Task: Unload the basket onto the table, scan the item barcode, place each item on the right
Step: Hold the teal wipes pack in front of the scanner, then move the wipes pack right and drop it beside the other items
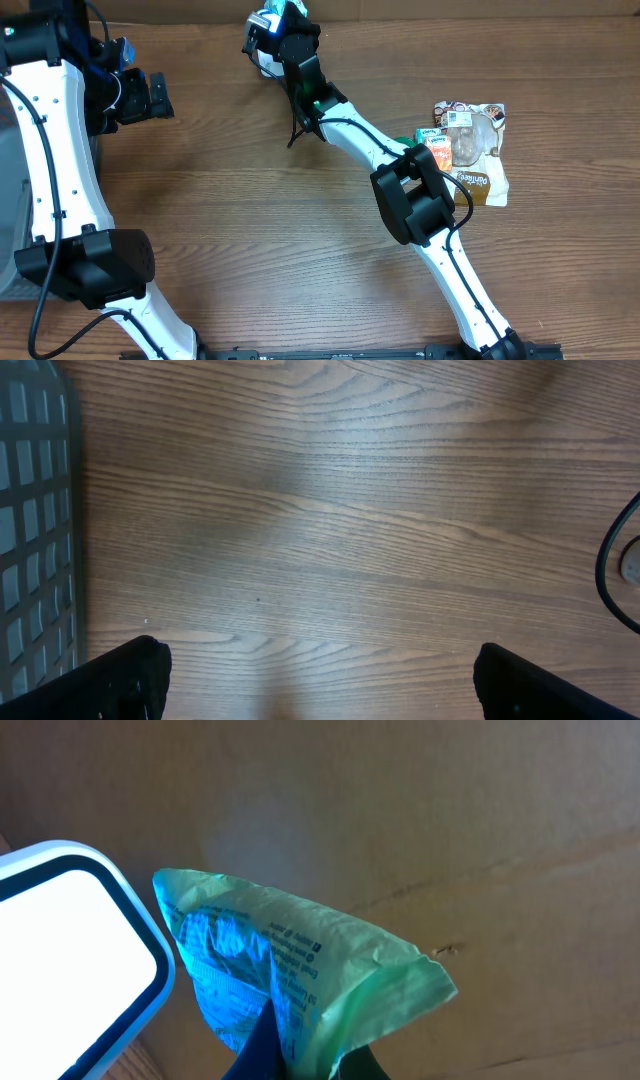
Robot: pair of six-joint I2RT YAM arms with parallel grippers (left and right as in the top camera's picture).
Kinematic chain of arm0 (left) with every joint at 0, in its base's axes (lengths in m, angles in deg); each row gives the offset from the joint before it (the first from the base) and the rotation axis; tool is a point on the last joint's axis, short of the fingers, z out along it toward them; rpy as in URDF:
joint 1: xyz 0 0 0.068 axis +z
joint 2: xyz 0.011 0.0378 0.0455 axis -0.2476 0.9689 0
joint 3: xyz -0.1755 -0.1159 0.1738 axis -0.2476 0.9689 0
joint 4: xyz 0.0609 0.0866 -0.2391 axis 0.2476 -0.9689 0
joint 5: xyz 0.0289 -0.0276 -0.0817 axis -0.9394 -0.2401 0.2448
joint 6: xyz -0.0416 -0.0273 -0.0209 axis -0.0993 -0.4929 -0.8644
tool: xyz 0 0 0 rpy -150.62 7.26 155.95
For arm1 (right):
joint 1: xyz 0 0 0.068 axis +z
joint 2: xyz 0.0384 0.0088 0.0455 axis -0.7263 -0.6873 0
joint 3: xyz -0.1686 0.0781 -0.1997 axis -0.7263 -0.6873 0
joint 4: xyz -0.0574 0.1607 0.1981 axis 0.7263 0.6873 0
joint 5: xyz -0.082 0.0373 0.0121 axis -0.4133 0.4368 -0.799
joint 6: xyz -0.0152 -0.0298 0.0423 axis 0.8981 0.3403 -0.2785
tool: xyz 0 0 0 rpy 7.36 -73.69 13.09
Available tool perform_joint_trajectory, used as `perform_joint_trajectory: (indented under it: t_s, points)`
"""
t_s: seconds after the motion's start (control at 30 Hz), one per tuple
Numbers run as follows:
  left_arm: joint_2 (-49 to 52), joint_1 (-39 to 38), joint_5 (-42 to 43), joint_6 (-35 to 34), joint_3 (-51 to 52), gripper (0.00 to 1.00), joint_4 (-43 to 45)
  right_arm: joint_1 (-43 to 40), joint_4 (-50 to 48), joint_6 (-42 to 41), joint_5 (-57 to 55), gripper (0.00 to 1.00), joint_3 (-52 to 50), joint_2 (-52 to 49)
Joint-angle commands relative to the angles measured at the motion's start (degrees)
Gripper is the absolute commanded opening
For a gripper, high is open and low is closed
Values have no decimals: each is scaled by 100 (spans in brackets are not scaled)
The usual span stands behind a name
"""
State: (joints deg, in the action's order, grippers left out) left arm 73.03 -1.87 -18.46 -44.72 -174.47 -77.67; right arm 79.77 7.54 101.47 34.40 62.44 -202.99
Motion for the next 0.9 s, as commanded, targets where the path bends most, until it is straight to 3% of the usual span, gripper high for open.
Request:
perform_joint_trajectory:
  t_s: [0.0, 0.2, 0.53, 0.7, 0.87]
  points:
    - [-140, 15, -9, 105, -114, 100, -11, 74, -83, 44, -83, 4, 70, 170]
    - [-140, 15, -9, 105, -114, 100, -11, 94, 7, -247, -92, 4, 70, 505]
    - [-140, 15, -9, 103, -114, 100, -11, 92, 2031, -1799, -87, 4, 70, 2225]
    - [-140, 15, -9, 103, -114, 100, -11, 160, 4148, -3161, 81, 4, 70, 3499]
    - [-140, 15, -9, 105, -114, 99, -11, 127, 6867, -4874, 1274, 4, 70, 4562]
